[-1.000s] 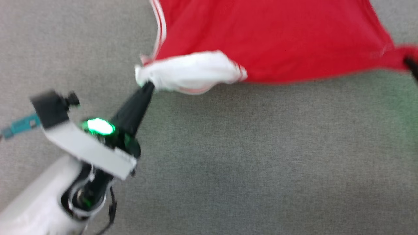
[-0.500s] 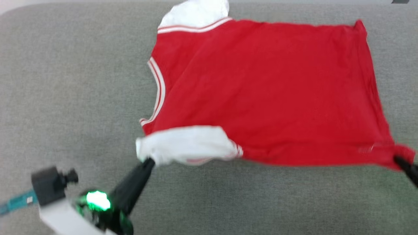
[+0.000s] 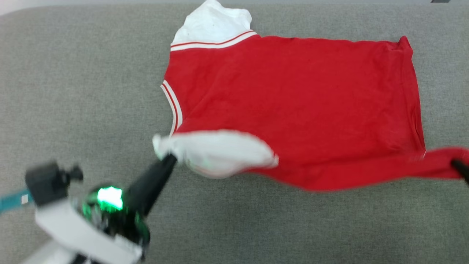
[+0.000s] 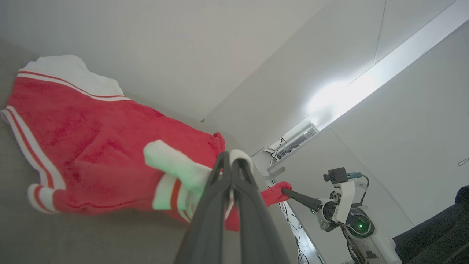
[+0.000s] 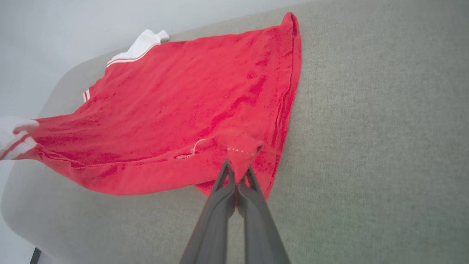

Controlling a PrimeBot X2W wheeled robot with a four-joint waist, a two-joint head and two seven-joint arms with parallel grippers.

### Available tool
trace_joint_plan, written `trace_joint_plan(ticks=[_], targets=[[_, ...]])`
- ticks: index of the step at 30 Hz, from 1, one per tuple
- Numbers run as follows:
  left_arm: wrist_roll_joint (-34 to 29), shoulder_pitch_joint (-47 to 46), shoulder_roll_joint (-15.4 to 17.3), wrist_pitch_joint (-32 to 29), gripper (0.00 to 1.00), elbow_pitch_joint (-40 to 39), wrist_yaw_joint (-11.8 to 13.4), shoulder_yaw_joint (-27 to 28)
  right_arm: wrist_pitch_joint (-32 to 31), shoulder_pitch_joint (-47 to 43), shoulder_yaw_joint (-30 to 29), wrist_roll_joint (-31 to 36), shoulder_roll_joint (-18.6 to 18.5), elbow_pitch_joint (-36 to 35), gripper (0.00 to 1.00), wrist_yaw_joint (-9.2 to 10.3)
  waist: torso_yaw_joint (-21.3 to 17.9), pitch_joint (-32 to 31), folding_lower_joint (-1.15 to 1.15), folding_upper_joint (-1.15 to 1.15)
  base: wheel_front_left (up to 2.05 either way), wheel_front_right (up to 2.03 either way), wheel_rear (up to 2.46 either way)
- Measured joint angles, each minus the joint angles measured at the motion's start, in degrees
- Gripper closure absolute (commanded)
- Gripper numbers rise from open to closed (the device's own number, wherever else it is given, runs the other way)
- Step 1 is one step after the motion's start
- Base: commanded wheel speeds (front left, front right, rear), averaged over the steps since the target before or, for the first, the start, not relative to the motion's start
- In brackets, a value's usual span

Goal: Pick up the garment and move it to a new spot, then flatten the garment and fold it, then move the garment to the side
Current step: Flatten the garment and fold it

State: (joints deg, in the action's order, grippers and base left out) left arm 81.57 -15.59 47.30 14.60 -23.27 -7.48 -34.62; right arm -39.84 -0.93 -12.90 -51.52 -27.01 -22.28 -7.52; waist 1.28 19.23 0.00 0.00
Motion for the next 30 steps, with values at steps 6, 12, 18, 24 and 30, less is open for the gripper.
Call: trace_joint_plan(ticks=[6, 12, 18, 24, 30], targets=[[4.4, -12.0, -3.2, -3.8, 1.00, 9.7, 0.0, -1.3, 1.6, 11.6, 1.7, 0.1, 0.4, 9.2, 1.00, -0.01, -0.6, 1.2, 0.00, 0.00, 0.00, 0.00, 0.00], [5.5, -20.0, -6.2, -6.5, 1.00, 21.3, 0.0, -2.7, 4.0, 20.3, 7.2, -0.4, 0.1, 19.2, 1.00, 0.00, -1.5, 3.4, 0.00, 0.00, 0.00, 0.00, 0.00], [1.4, -25.9, -7.8, -4.2, 1.00, 31.5, 0.0, -4.6, 8.0, 25.7, 13.2, -0.4, -1.1, 25.5, 1.00, 0.00, -2.4, 6.5, 0.00, 0.00, 0.00, 0.00, 0.00], [-2.8, -29.1, -7.9, -3.3, 1.00, 41.5, 0.0, -9.1, 11.9, 29.0, 18.8, -0.5, -2.5, 30.1, 1.00, 0.00, -3.4, 9.5, 0.00, 0.00, 0.00, 0.00, 0.00], [-6.1, -33.4, -9.2, -2.2, 0.00, 47.8, 0.0, -13.4, 17.4, 30.5, 22.3, -0.3, -4.2, 33.2, 0.74, -0.01, -3.7, 9.5, 0.00, 0.00, 0.00, 0.00, 0.00]])
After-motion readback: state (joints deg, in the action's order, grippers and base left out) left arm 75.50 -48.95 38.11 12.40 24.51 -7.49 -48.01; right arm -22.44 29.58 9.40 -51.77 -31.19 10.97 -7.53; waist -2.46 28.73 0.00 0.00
